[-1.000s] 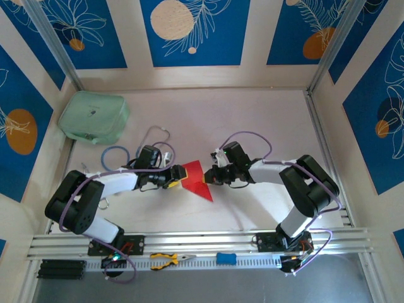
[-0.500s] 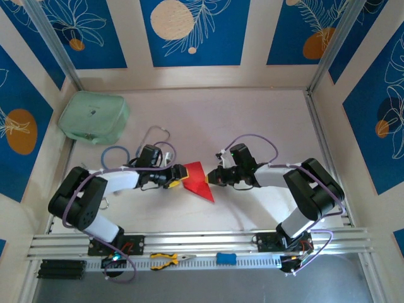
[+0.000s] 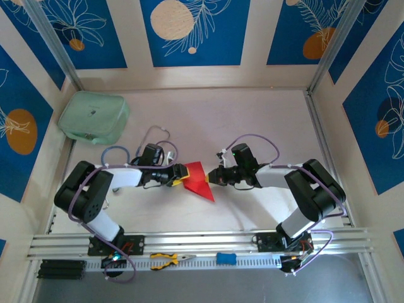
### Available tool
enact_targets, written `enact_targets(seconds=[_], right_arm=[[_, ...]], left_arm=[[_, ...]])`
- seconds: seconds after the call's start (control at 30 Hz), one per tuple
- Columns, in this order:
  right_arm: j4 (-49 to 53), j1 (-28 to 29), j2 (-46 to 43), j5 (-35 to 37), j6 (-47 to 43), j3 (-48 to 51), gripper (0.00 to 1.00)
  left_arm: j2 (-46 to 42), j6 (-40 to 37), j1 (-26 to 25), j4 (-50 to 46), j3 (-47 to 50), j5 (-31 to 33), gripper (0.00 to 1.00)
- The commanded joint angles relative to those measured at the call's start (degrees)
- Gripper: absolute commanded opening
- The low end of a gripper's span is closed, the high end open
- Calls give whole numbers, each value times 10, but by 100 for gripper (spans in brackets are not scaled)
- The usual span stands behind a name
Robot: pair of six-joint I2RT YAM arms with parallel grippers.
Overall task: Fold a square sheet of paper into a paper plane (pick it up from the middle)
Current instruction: Fourth fold the wing at the center of the table.
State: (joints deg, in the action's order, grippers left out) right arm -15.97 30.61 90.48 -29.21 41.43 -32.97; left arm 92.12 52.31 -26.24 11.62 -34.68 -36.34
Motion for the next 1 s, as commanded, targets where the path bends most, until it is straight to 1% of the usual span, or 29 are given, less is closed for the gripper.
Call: enact_targets(seconds=[0.0,0.1,0.17,0.23,0.33,0.4,0.47,0.53,0.57,0.63,0.67,0.7,0.77,0.87,0.97], right_arm=[[0,-4,-12,-19,1,7,4],[19,-5,-13,-4,-4,5,9],[50,-3,-21,23,-13,0,15],[86,3,-40,57,-23,-4,26],[144,23,-85,142,-35,-8,39],[171,37,-115,206,-35,-7,45],[174,56,-148,269,-40,4,47],[164,96,-181,351,-63,20,49],[146,119,-194,385,-93,29,49],[84,190,-219,487,-175,63,51],[49,217,-225,518,-219,78,52],[19,239,-229,537,-260,92,52],[9,265,-222,546,-317,91,52],[10,306,-186,588,-395,68,52],[-48,345,-143,631,-469,64,51]], left_arm=[[11,5,7,26,-14,-24,39],[12,16,7,45,-8,-23,26],[0,25,7,53,1,-9,19],[-12,38,7,65,13,4,13],[-30,60,6,82,29,23,9],[-37,70,4,87,34,30,7],[-44,79,3,88,40,38,6],[-51,85,2,89,44,45,5],[-54,88,2,89,45,46,5],[-59,88,2,86,42,46,5],[-60,87,2,82,40,46,5],[-61,86,1,78,37,45,5],[-64,86,2,72,33,45,5],[-67,84,2,65,29,43,5],[-70,82,2,55,25,48,6]])
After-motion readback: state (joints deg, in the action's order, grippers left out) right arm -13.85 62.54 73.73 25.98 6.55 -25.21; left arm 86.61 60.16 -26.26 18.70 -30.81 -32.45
